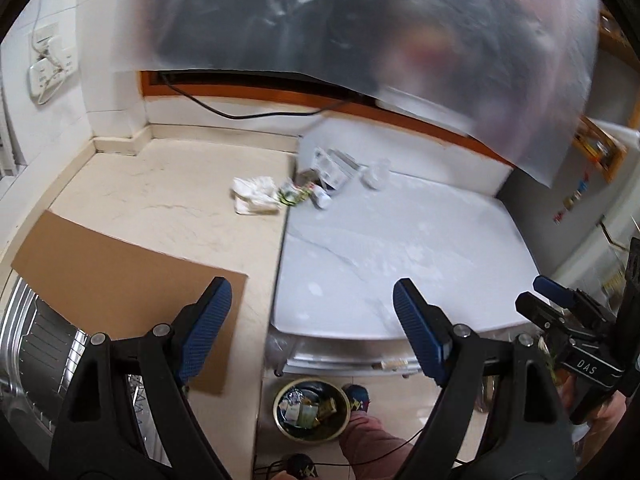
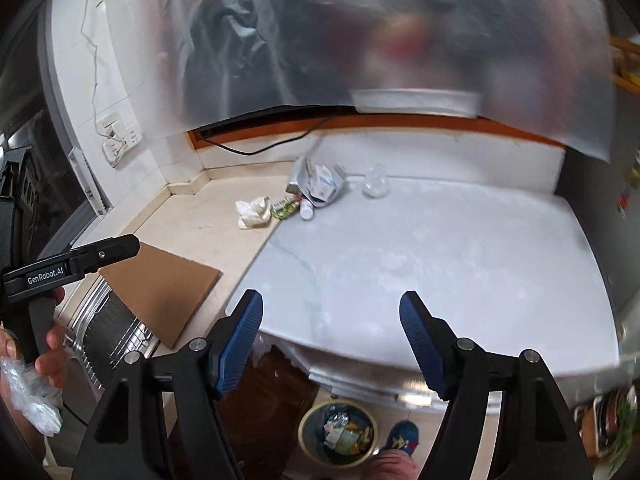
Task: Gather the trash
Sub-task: 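Raise both tools from the bin back toward the counter, then grasp the white tissue with the left tool while the right tool grasps the plastic bag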
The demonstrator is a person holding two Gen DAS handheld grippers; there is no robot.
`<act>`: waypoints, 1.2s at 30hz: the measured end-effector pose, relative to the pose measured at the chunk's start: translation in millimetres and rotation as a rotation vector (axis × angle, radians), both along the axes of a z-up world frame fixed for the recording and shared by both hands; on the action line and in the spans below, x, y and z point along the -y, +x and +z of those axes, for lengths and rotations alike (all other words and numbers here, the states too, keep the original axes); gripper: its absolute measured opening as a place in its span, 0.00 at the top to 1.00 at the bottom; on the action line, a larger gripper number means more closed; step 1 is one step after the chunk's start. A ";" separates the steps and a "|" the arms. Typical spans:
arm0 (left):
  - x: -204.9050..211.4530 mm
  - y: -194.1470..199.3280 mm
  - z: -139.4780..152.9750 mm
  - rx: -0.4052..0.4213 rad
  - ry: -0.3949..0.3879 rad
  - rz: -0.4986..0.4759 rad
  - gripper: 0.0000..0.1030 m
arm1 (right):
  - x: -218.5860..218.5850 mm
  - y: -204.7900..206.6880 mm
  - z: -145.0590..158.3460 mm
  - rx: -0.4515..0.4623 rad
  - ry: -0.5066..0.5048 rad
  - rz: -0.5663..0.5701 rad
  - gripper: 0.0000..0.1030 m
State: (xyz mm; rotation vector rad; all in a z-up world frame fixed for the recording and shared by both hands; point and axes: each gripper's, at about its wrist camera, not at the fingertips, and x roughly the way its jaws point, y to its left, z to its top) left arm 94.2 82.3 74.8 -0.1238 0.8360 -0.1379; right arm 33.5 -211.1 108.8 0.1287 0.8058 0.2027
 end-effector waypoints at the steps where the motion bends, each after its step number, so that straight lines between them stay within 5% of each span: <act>1: -2.7 7.6 -1.8 -0.004 -0.001 0.019 0.22 | -1.1 12.3 -0.9 0.002 -0.001 0.016 0.30; 11: -3.2 123.4 -41.4 -0.109 -0.018 0.173 0.22 | -7.2 165.7 -36.1 -0.056 0.034 0.138 0.30; 19: -6.3 230.0 -104.4 -0.252 -0.015 0.310 0.22 | 16.9 287.5 -78.6 -0.125 0.063 0.175 0.30; 28: -17.0 299.6 -154.6 -0.334 -0.003 0.427 0.22 | 33.2 414.3 -148.5 -0.201 0.078 0.117 0.30; 36: -22.9 335.4 -193.1 -0.423 -0.010 0.447 0.22 | 23.8 466.2 -196.2 -0.235 0.059 0.118 0.30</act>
